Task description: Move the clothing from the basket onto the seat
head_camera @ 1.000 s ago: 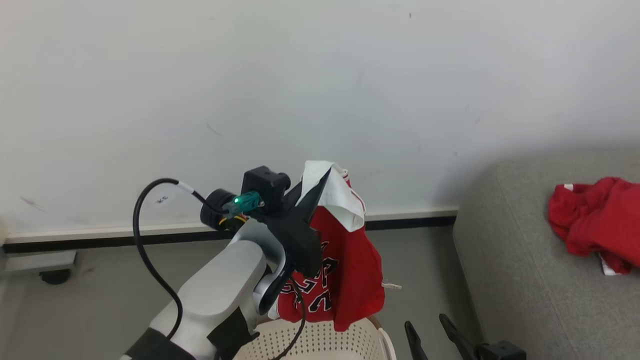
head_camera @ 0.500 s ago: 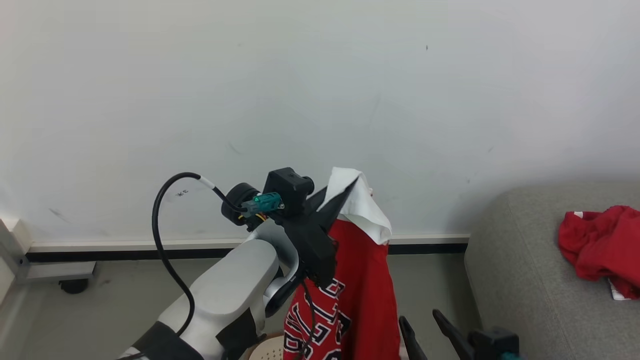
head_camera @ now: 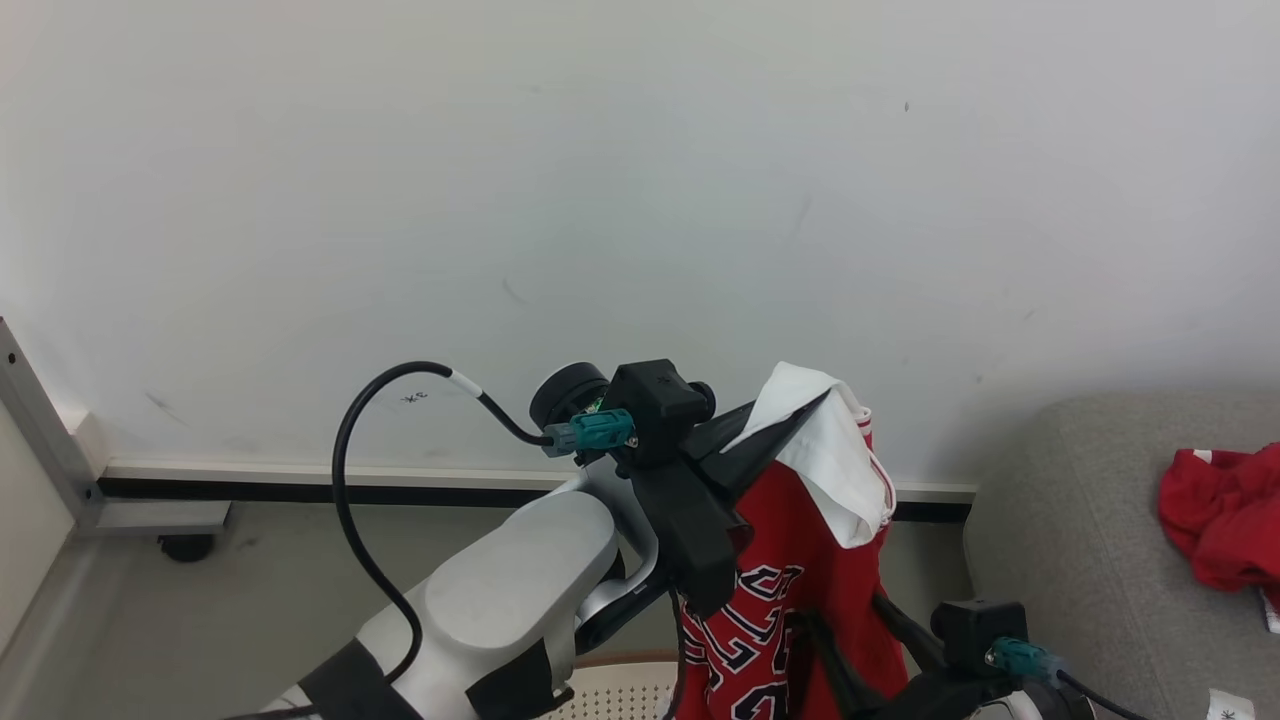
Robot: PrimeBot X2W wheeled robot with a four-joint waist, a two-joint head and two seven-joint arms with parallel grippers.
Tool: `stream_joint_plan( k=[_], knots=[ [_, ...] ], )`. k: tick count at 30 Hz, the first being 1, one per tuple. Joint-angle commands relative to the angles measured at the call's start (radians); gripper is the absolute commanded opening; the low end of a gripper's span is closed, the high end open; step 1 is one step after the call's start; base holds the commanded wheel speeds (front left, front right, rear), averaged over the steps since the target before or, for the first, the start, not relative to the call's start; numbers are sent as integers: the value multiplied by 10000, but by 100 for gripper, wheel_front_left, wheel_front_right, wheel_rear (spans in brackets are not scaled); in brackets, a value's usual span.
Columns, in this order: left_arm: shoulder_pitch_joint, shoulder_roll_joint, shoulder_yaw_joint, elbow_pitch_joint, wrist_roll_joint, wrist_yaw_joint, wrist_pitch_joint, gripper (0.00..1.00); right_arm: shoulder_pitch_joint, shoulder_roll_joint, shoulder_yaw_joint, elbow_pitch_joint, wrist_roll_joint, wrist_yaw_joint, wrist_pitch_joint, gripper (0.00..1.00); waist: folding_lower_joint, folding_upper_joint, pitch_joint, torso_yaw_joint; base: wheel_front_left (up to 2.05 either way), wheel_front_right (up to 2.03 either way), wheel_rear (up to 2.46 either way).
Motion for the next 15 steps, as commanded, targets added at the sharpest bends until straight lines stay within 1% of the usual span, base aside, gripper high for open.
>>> stream_joint_plan(
  k=[1,3,8,12,15],
  knots=[
    [-221,-10,-70,-196,-125,-17,-36,0,-175,-86,47,104,8,1,11,100,0,0,75,102,0,0,0],
    [-249,-8,-107,-295,-173,-38,-37,0,-251,-127,74,187,-8,1,33,100,0,0,97,124,0,0,0],
    [-349,-5,-261,-1085,-651,-68,-38,0,-585,-187,246,661,17,1,22,100,0,0,218,224,0,0,0],
    [-415,-7,-295,-1792,-1117,-85,7,0,-841,-83,317,1111,79,1,-136,100,0,0,274,277,0,0,0],
    [-535,11,-368,-2123,-1220,-93,63,0,-1009,9,396,1442,180,1,-230,100,0,0,296,325,0,0,0]
  ],
)
